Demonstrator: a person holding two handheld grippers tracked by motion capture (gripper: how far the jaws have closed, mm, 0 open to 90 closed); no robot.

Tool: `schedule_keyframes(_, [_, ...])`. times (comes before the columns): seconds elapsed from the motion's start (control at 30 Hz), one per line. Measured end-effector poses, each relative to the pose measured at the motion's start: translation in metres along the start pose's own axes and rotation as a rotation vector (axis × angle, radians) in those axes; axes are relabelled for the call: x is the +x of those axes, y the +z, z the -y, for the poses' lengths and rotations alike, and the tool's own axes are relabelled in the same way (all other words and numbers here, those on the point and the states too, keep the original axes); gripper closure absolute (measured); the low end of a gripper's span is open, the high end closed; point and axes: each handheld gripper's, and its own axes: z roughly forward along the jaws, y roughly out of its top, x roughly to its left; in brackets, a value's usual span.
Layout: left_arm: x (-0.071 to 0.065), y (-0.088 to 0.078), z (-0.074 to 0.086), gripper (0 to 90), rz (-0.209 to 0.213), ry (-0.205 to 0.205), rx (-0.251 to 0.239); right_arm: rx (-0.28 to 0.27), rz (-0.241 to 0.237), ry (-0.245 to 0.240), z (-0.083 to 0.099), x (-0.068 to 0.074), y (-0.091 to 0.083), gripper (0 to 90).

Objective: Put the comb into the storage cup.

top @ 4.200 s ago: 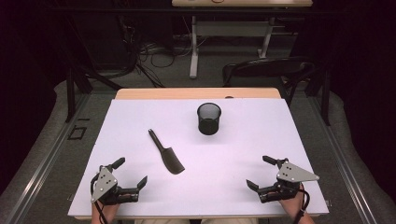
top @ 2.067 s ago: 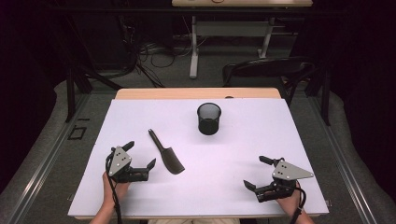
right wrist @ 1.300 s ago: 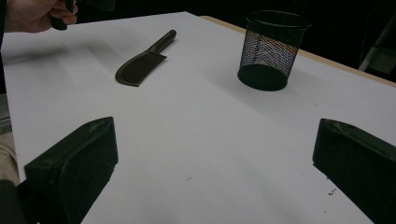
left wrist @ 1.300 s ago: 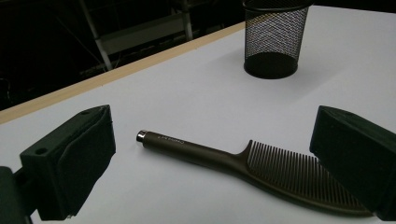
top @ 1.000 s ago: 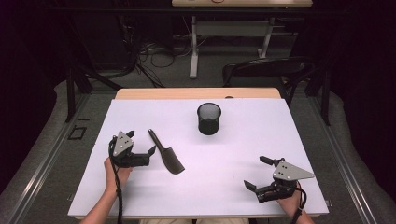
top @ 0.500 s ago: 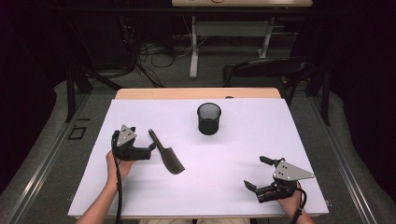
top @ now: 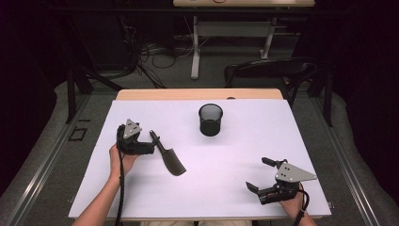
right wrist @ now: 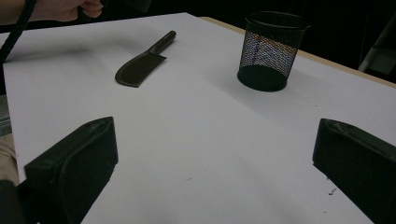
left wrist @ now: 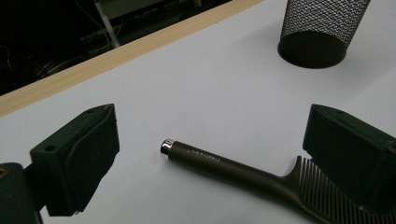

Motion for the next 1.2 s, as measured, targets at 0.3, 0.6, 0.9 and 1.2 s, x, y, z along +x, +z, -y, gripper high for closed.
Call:
schedule_keyframes(0.3, [0.004, 0.009, -0.008, 27.0, -0.01, 0.008, 0.027, -0.002, 0.0, -0.002, 0.0, -0.001, 0.0, 0.0])
schedule_keyframes(0.6, [0.01, 0.021, -0.015, 65.6, -0.029, 0.017, 0.084, -0.002, 0.001, -0.003, 0.0, -0.001, -0.001, 0.0])
schedule_keyframes(0.9, [0.009, 0.037, -0.016, 89.9, -0.043, 0.049, 0.157, -0.003, 0.001, 0.0, 0.0, -0.001, 0.0, 0.0])
schedule_keyframes(1.2, [0.01, 0.055, -0.014, 90.0, -0.053, 0.067, 0.206, -0.002, 0.001, 0.0, 0.0, -0.001, -0.001, 0.0])
